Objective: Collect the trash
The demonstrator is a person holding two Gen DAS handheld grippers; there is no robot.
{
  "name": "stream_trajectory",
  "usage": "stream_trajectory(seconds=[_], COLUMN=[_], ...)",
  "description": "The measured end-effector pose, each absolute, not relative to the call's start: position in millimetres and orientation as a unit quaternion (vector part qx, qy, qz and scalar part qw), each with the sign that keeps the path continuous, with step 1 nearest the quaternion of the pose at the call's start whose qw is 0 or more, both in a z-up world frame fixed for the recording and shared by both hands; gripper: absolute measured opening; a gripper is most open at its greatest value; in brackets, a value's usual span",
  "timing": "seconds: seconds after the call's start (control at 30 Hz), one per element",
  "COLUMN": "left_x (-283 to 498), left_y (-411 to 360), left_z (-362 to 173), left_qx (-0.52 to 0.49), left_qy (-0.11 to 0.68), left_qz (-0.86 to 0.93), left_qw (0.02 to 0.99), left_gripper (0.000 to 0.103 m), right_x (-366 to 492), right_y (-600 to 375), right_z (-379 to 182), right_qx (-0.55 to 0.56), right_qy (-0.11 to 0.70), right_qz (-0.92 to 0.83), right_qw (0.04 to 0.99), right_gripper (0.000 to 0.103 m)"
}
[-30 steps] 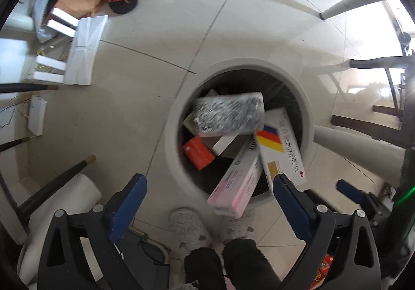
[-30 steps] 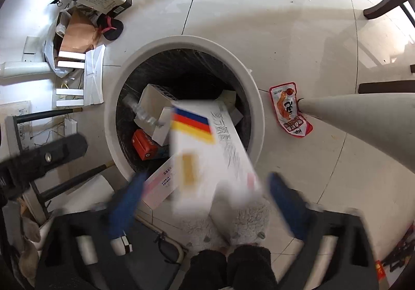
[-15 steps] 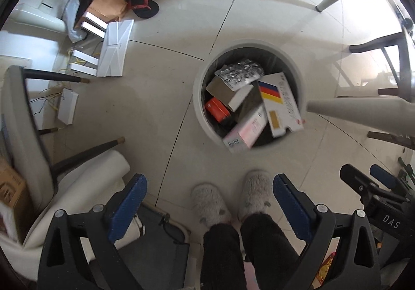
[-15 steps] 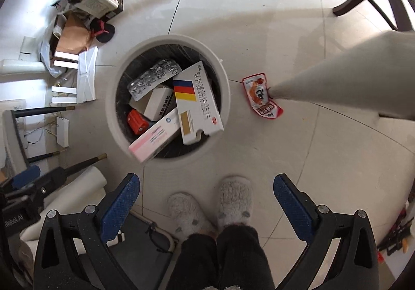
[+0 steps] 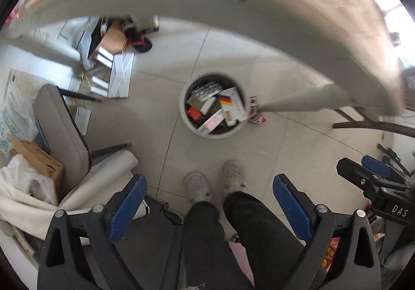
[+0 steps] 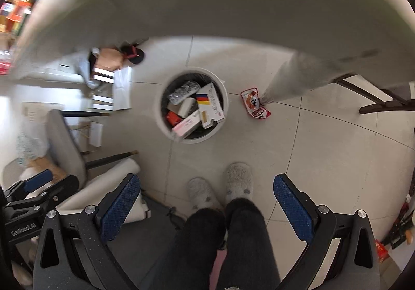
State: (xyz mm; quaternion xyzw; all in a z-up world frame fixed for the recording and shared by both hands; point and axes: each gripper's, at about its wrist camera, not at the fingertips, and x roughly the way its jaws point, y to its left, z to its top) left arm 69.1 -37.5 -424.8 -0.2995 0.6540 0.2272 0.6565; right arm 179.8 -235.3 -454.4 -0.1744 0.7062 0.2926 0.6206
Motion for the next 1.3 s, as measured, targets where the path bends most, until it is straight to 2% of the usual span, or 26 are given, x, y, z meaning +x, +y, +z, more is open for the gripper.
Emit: stream_trajectory(seconds=[0.33, 0.63, 0.93, 1.3], left_x=[61, 35, 8, -13], left_y=[-48, -40, -32, -28], left_z=[-296, -222, -176, -155], left_qx=[-0.287, -0.263, -0.265, -0.291], left_qy=[0.622, 0.600, 0.573, 0.548], left_qz=[0.126, 0.058, 0.034, 0.051], left_qw=[0.718, 0.754, 0.775, 0.783], left_gripper=[0.100, 0.100, 0.100, 0.100], right_x=[163, 108, 40, 24], right_y=[-267, -295, -297, -288], right_z=[-271, -153, -108, -88], right_qx=[-0.132, -0.061, -0.031, -0.030], right_qy=[0.683, 0.668, 0.654, 0.639], right_qz=[0.338, 0.331, 0.311, 0.322], right_qw=[0.634, 0.664, 0.689, 0.698], right_gripper=[0.103, 0.103, 0.103, 0.103])
